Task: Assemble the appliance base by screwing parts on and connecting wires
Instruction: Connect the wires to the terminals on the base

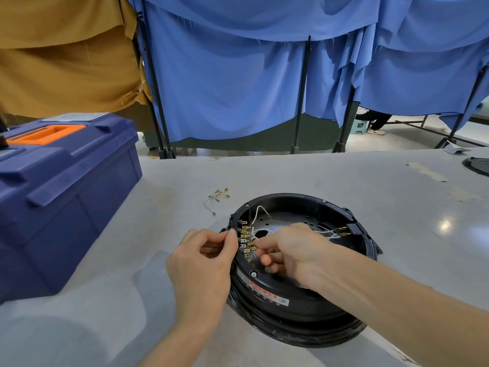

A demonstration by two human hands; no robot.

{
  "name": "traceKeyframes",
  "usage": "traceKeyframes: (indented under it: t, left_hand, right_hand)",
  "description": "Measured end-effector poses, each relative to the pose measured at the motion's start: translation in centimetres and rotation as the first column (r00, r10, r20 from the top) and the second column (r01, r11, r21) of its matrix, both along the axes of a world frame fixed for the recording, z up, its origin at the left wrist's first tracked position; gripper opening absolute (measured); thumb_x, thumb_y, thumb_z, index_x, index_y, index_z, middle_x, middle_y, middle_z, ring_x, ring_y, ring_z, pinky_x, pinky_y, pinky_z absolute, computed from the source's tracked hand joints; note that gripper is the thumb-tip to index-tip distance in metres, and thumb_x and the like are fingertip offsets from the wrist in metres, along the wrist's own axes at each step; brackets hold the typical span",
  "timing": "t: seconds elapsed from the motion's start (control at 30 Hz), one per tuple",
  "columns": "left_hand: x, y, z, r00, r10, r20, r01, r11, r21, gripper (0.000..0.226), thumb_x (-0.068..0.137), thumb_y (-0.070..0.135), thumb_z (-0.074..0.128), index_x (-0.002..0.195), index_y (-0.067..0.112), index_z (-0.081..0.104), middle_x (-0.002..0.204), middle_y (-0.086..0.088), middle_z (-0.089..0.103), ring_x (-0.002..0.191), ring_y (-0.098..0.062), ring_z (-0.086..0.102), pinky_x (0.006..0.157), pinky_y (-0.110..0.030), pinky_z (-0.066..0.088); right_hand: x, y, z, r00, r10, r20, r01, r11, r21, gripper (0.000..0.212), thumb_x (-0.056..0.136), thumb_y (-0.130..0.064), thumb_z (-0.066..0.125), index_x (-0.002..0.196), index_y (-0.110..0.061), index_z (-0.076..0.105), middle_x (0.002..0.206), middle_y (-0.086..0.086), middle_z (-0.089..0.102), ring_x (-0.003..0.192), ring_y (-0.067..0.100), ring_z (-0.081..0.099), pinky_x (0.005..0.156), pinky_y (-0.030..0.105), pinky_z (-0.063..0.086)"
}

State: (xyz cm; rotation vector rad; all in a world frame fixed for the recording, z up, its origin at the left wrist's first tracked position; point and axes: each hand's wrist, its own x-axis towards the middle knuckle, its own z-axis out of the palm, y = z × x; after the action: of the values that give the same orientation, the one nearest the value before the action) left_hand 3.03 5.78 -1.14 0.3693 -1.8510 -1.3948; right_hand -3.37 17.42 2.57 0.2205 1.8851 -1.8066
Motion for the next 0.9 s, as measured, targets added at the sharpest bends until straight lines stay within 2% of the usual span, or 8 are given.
traceKeyframes:
  t: [0.4, 0.57, 0.9]
  left_hand:
    - [0.2, 0.3, 0.1, 1.0, 0.031, -0.004, -0.031, 0.999, -0.014, 0.014, 0.077, 0.02, 0.081, 0.065, 0.021, 0.074, 0.065, 0.007, 0.068, 0.06, -0.002, 0.065, 0.068, -0.032, 0.056]
    - [0.3, 0.6, 0.1, 0.998, 0.07, -0.009, -0.07, 0.997, -0.011, 0.014, 0.077, 0.021, 0.081, 0.065, 0.023, 0.074, 0.064, 0.008, 0.067, 0.06, -0.002, 0.065, 0.07, -0.038, 0.056]
    - [0.1, 1.0, -0.1, 0.981, 0.185, -0.052, -0.192, 0.96, -0.204, 0.018, 0.077, 0.02, 0.079, 0.061, 0.019, 0.071, 0.059, 0.008, 0.064, 0.055, -0.008, 0.063, 0.061, -0.039, 0.053]
  right_hand:
    - [-0.1, 0.1, 0.3, 0.998, 0.038, 0.052, -0.04, 0.999, 0.025, 0.009, 0.086, 0.008, 0.063, 0.078, 0.007, 0.059, 0.052, 0.013, 0.06, 0.03, 0.012, 0.045, 0.032, 0.017, 0.034]
    - [-0.3, 0.1, 0.3, 0.997, 0.062, 0.044, -0.063, 0.998, 0.023, 0.017, 0.085, 0.011, 0.057, 0.069, 0.005, 0.054, 0.05, 0.014, 0.057, 0.027, 0.011, 0.029, 0.032, 0.017, 0.025]
    - [-0.9, -0.8, 0.9, 0.998, 0.057, 0.028, -0.061, 0.99, 0.131, 0.013, 0.081, 0.014, 0.05, 0.071, 0.008, 0.056, 0.057, 0.018, 0.057, 0.028, 0.012, 0.026, 0.033, 0.015, 0.024]
